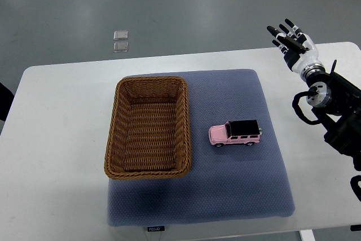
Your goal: Place pink car in brown basket
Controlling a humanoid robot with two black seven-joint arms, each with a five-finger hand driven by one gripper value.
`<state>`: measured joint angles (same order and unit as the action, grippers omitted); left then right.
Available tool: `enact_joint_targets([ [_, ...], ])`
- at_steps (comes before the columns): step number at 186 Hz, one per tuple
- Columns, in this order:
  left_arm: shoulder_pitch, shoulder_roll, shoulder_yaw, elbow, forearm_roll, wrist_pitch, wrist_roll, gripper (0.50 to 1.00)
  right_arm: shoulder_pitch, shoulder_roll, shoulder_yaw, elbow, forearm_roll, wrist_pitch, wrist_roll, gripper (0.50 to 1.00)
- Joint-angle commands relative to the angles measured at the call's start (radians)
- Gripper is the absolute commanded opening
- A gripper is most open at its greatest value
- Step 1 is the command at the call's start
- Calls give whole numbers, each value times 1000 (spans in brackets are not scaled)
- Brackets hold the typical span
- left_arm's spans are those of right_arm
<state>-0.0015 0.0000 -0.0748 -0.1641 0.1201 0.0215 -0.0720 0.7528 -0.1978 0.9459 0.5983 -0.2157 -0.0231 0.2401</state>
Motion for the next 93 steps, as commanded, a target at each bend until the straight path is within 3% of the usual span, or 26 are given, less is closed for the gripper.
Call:
enact_joint_targets([
  [1,0,0,0,1,0,0,0,1000,0,0,1,0,4,-1,-1,911],
  [93,0,0,0,1,1,0,0,1000,-3,-2,-12,1,1,6,-1,911],
])
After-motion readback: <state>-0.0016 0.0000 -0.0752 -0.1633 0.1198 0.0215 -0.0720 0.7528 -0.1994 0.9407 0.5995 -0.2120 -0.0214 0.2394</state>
